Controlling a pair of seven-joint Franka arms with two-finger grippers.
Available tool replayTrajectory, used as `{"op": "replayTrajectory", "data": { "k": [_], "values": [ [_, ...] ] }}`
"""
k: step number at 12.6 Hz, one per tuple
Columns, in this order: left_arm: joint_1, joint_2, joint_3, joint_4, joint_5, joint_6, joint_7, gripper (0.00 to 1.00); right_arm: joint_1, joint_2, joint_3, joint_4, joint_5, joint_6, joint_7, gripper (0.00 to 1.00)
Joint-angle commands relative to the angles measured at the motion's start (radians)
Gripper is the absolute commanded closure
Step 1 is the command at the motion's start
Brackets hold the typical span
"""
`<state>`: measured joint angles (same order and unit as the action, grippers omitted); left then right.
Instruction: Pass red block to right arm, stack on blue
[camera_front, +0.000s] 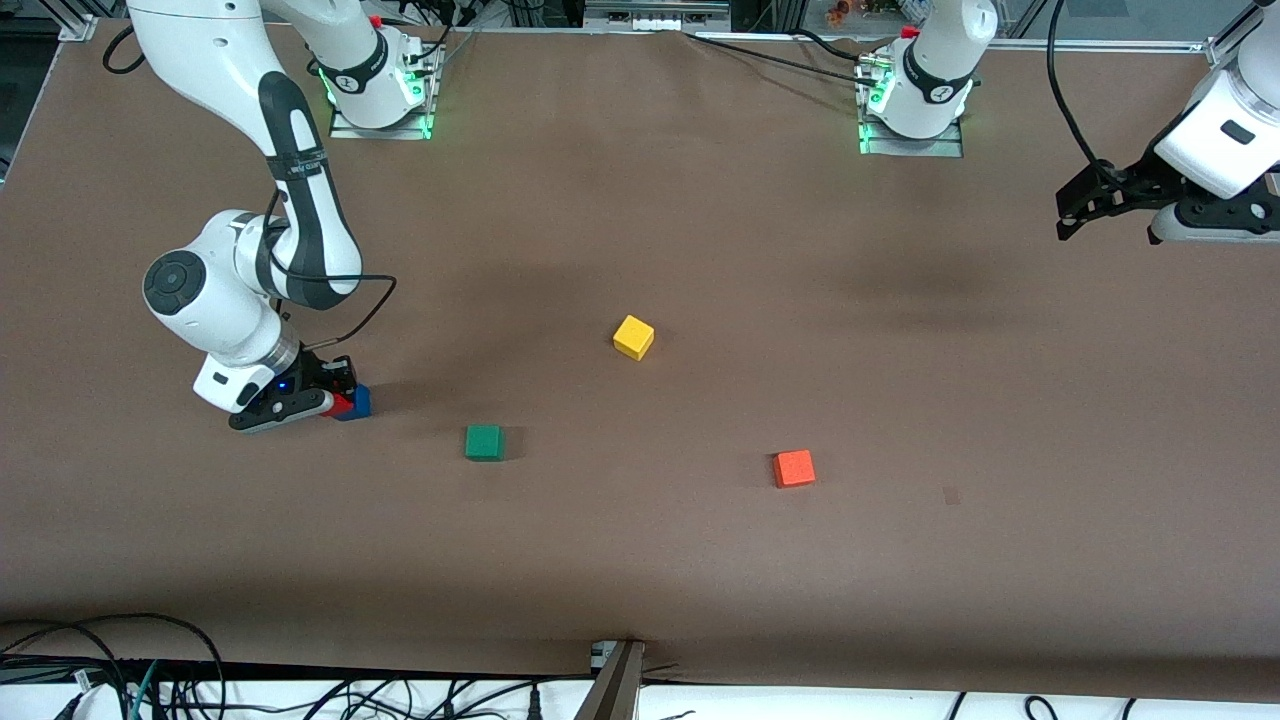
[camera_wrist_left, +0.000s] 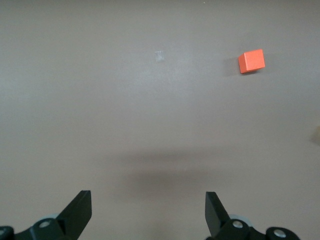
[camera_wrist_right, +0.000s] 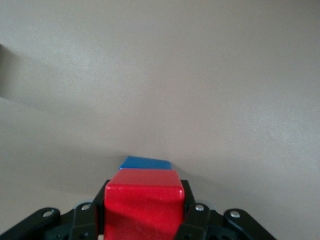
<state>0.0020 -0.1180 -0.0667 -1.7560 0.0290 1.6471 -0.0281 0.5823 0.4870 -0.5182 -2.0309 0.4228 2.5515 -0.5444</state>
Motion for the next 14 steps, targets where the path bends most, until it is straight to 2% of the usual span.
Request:
{"op": "replayTrajectory", "data": {
  "k": [1,5,14],
  "values": [
    [-0.049,-0.008,0.03,-0.005,0.019,-0.001,-0.018,0.0,0.011,-0.011,0.001,-0.026,-0.015,0.021,0.009,0.74],
    [-0.06,0.057,0.036,0.078,0.019,-0.029,-0.047,0.0,0.017,0.004,0.001,-0.026,-0.013,0.027,0.009,0.74],
    [-0.066,0.067,0.073,0.075,0.014,-0.015,-0.05,0.0,0.017,0.012,0.001,-0.026,-0.004,0.038,0.043,0.73]
  ]
}}
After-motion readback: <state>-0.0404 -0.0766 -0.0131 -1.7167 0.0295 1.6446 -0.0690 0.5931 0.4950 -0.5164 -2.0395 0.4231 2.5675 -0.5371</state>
